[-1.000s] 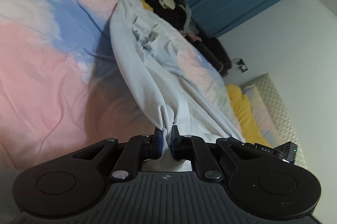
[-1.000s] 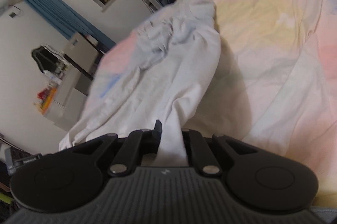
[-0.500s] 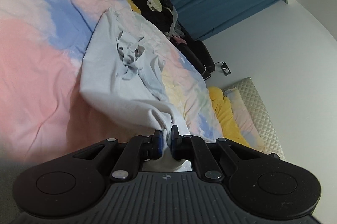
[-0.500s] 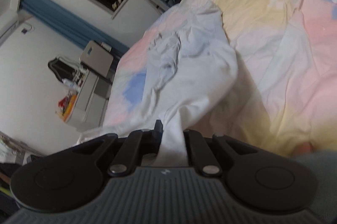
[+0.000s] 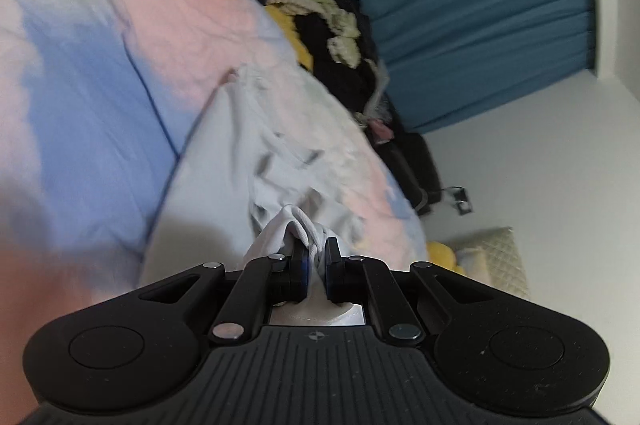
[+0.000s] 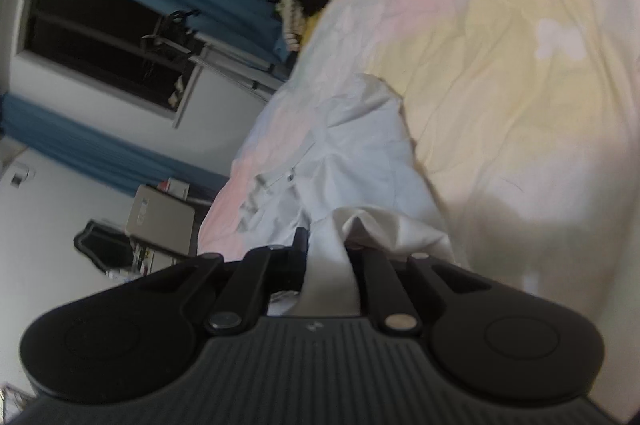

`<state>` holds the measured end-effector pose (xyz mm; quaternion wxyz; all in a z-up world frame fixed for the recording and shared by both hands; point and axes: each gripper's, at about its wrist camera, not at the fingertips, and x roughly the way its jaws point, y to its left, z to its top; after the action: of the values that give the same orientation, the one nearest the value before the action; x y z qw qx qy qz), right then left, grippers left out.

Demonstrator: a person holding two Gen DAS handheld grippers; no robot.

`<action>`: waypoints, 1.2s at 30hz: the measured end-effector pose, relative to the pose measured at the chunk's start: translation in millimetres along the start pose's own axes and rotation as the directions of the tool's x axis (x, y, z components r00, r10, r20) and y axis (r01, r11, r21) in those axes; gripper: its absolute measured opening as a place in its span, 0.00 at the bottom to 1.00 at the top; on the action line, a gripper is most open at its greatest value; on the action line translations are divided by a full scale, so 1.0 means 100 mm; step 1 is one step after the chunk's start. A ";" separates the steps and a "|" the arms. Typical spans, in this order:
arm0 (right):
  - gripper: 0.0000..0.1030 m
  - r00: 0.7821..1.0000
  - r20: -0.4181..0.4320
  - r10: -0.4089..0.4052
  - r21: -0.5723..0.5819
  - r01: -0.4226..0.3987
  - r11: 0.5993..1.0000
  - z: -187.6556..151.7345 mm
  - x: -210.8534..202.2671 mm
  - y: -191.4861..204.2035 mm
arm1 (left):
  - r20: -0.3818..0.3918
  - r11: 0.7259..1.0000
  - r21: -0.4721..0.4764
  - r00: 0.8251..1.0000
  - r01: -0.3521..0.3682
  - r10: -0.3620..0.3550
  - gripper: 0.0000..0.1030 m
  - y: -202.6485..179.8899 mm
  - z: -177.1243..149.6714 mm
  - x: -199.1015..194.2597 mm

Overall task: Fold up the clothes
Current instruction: 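Grasp the hem with the left gripper while the right gripper grasps the hem, then fold the hem toward the collar with both grippers and release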

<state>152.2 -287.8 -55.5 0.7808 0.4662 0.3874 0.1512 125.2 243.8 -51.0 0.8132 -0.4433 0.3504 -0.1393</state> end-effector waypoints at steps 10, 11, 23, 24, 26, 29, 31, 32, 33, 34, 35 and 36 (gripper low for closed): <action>0.10 0.998 -0.064 -0.015 0.074 0.020 0.997 0.31 0.64 -0.62 | -0.053 0.995 0.039 0.995 -0.088 0.090 0.09 0.54 0.21 0.84; 0.10 0.997 -0.070 -0.017 0.070 0.022 0.997 0.31 0.66 -0.64 | -0.051 0.995 0.049 0.995 -0.087 0.089 0.09 0.54 0.21 0.85; 0.77 0.990 -0.026 0.138 -0.012 -0.138 0.990 0.18 0.14 -0.34 | 0.046 0.951 0.286 0.993 -0.118 0.109 0.70 0.19 0.06 0.51; 0.77 0.993 -0.009 0.119 -0.042 -0.119 0.992 0.12 0.11 -0.31 | 0.069 0.940 0.316 0.991 -0.132 0.117 0.75 0.14 0.03 0.44; 0.77 0.996 0.027 0.082 -0.102 -0.079 0.992 0.02 0.03 -0.23 | 0.114 0.913 0.374 0.985 -0.165 0.131 0.77 0.02 -0.08 0.29; 0.77 0.996 0.086 0.030 -0.189 -0.013 0.982 -0.14 -0.08 -0.12 | 0.180 0.858 0.455 0.968 -0.238 0.173 0.80 -0.22 -0.30 0.11; 0.76 0.992 0.127 -0.001 -0.243 0.033 0.969 -0.24 -0.16 -0.05 | 0.231 0.812 0.514 0.956 -0.276 0.179 0.83 -0.40 -0.52 0.04; 0.75 0.989 0.148 -0.016 -0.270 0.056 0.961 -0.29 -0.19 -0.01 | 0.257 0.787 0.543 0.950 -0.294 0.177 0.83 -0.49 -0.64 0.01; 0.73 0.985 0.169 -0.031 -0.295 0.080 0.952 -0.34 -0.23 0.02 | 0.277 0.764 0.566 0.944 -0.310 0.178 0.83 -0.57 -0.76 0.01; 0.68 0.981 0.191 -0.044 -0.320 0.105 0.942 -0.40 -0.27 0.06 | 0.287 0.746 0.583 0.940 -0.322 0.182 0.83 -0.63 -0.87 0.04; 0.65 0.975 0.213 -0.057 -0.344 0.129 0.930 -0.45 -0.30 0.10 | 0.291 0.730 0.599 0.939 -0.328 0.183 0.83 -0.69 -0.99 0.07; 0.59 0.969 0.235 -0.069 -0.367 0.154 0.917 -0.50 -0.34 0.13 | 0.291 0.715 0.616 0.939 -0.331 0.184 0.83 -0.73 -1.10 0.10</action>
<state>94.2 -270.7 -41.5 0.9017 0.2959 0.2888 0.1268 62.2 128.2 -35.8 0.9598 -0.0880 0.2504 -0.0908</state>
